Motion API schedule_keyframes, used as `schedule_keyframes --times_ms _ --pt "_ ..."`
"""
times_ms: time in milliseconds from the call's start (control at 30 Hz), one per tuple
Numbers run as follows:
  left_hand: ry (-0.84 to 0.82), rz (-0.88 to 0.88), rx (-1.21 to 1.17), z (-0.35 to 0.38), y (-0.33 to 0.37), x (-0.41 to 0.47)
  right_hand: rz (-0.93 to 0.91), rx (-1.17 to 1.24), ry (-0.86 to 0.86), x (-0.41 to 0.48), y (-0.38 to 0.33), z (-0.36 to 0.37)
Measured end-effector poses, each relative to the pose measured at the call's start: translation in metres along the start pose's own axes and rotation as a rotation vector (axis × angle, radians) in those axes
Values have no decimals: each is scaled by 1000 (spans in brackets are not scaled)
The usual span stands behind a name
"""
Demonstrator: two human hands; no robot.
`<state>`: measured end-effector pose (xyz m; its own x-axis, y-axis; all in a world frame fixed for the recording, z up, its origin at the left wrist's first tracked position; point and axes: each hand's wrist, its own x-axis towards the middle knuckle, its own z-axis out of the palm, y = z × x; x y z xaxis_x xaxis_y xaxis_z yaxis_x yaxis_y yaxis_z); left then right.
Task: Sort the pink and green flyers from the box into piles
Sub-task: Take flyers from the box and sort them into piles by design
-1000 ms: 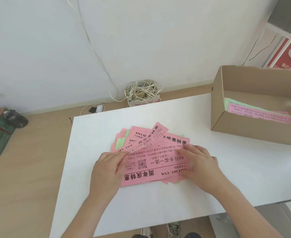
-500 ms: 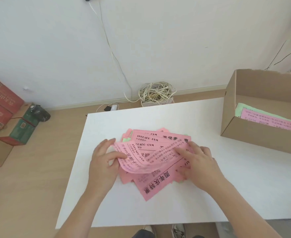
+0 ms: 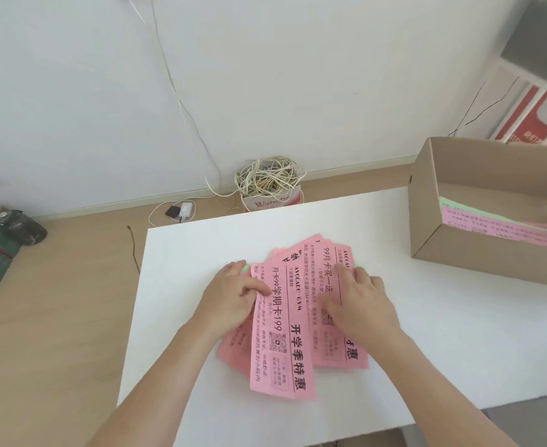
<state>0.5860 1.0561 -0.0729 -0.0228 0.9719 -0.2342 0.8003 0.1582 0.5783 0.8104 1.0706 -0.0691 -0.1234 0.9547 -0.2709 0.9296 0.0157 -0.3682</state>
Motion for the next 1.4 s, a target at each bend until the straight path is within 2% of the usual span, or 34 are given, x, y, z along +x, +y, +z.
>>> schedule_keyframes --times_ms 167,267,367,467,600,733,833,967,1033,1167,1233,1300,1333,1400 --pt "-15 71 117 26 6 -40 -16 -47 -93 27 3 -7" --pt "89 41 164 30 9 -49 -23 -31 -122 31 4 -12" --pt "190 -33 189 24 -4 -38 -55 -15 10 24 -4 -5" --pt "264 -85 32 2 -26 -25 -92 -33 138 19 -13 2" --pt "427 -294 -93 -40 -73 -4 -127 -93 198 22 -23 -7" --pt "412 -417 110 -46 -103 2 -198 -26 85 32 -39 -21" --pt "430 -470 221 -42 -105 -2 -228 140 -17 48 -56 -30" --pt "459 -477 296 -38 -109 -1 -227 55 -96 63 -76 -24" --pt "476 -472 331 -37 -111 0 -260 -38 -137 60 -79 -8" --pt "498 -456 426 -35 -109 -1 -395 -250 -85 52 -74 18" --pt "537 -459 385 -36 -108 2 -417 -288 -79 49 -73 20" --pt "575 -331 373 -40 -108 9 -425 -301 -75 46 -71 21" --pt "520 -205 386 -42 -107 13 -425 -301 -70 44 -70 21" --pt "285 -13 384 -44 -105 21 -432 -291 -30 41 -72 18"
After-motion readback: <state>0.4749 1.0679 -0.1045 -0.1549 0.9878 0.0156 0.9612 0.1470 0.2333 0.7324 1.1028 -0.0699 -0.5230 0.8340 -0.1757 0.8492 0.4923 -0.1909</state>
